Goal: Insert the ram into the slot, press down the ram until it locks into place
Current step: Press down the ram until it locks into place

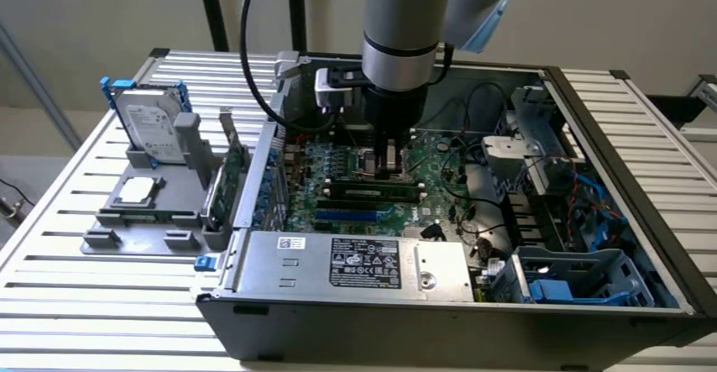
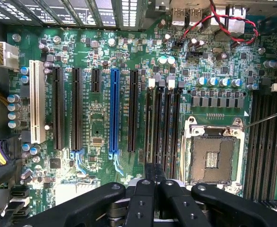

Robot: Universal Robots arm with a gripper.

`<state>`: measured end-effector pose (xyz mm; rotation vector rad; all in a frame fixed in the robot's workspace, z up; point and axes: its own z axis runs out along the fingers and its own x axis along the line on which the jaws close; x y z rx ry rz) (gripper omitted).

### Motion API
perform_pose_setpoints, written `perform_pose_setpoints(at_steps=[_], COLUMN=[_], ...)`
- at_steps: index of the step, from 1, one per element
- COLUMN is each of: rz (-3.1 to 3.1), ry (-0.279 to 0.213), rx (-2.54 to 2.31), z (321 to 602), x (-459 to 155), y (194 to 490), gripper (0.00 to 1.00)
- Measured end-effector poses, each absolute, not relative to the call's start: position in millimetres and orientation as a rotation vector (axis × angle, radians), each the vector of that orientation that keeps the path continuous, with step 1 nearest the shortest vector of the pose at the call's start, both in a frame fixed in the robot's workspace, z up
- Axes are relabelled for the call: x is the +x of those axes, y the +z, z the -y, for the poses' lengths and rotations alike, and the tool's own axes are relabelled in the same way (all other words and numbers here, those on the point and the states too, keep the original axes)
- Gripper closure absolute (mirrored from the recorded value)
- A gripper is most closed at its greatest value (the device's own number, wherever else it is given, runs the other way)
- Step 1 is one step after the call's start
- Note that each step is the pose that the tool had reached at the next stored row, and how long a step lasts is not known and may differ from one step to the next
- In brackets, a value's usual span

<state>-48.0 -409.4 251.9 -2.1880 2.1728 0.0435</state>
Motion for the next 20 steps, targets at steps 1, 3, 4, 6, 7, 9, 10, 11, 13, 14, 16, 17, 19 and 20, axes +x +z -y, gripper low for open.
perform_pose_setpoints(at_steps=[1, 3, 4, 6, 7, 9, 10, 11, 13, 14, 16, 17, 19, 20], rz=[-2.173, -2.173, -2.173, -2.173, -2.173, -2.173, -2.174, -2.174, -2.176, -2.177, -2.183, -2.186, -2.197, -2.204], ry=[0.044, 0.044, 0.044, 0.043, 0.043, 0.042, 0.042, 0.041, 0.037, 0.034, 0.026, 0.02, 0.006, -0.002], rx=[-2.188, -2.188, -2.188, -2.188, -2.188, -2.189, -2.189, -2.189, -2.191, -2.193, -2.198, -2.202, -2.213, -2.22], z=[409, 409, 409, 409, 409, 409, 409, 409, 407, 406, 403, 402, 398, 397], x=[-48, -48, -48, -48, -49, -52, -53, -53, -53, -53, -53, -53, -53, -53], y=[252, 252, 252, 252, 252, 250, 248, 247, 245, 244, 242, 242, 242, 241], gripper=[0.89, 0.89, 0.89, 0.89, 0.89, 0.89, 0.89, 0.89, 0.89, 0.89, 0.89, 0.89, 0.89, 0.89])
